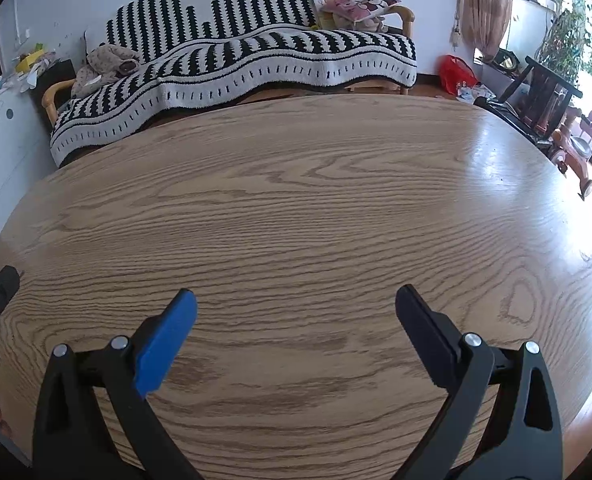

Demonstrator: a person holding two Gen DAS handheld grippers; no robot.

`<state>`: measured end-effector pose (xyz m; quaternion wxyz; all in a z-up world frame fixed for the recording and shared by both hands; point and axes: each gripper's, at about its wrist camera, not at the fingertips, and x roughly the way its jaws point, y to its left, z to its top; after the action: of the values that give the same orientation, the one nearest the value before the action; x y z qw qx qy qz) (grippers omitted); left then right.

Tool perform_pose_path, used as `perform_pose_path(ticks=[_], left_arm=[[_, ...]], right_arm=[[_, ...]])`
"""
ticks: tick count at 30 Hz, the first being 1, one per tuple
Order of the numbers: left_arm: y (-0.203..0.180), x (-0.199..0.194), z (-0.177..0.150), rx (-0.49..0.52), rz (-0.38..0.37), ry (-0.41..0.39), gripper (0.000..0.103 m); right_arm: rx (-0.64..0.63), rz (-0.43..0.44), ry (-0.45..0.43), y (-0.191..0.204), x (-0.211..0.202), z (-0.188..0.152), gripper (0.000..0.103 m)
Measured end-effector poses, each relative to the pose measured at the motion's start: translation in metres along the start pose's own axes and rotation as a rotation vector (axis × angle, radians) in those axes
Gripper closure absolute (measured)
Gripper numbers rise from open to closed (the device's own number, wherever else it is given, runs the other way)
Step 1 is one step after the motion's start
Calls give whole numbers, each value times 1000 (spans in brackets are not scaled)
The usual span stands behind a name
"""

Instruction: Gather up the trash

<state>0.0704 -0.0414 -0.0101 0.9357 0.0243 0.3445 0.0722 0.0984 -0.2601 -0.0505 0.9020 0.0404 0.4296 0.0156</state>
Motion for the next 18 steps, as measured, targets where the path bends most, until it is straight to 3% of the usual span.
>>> perform_pose_path(ticks=[12, 18], left_arm=[[-5, 3, -3, -4, -6, 23, 6], [-13, 5, -5, 52, 44, 34, 6]], right_arm=[[23, 12, 0, -5, -1, 1, 7], [20, 12, 7, -3, 0, 1, 7]])
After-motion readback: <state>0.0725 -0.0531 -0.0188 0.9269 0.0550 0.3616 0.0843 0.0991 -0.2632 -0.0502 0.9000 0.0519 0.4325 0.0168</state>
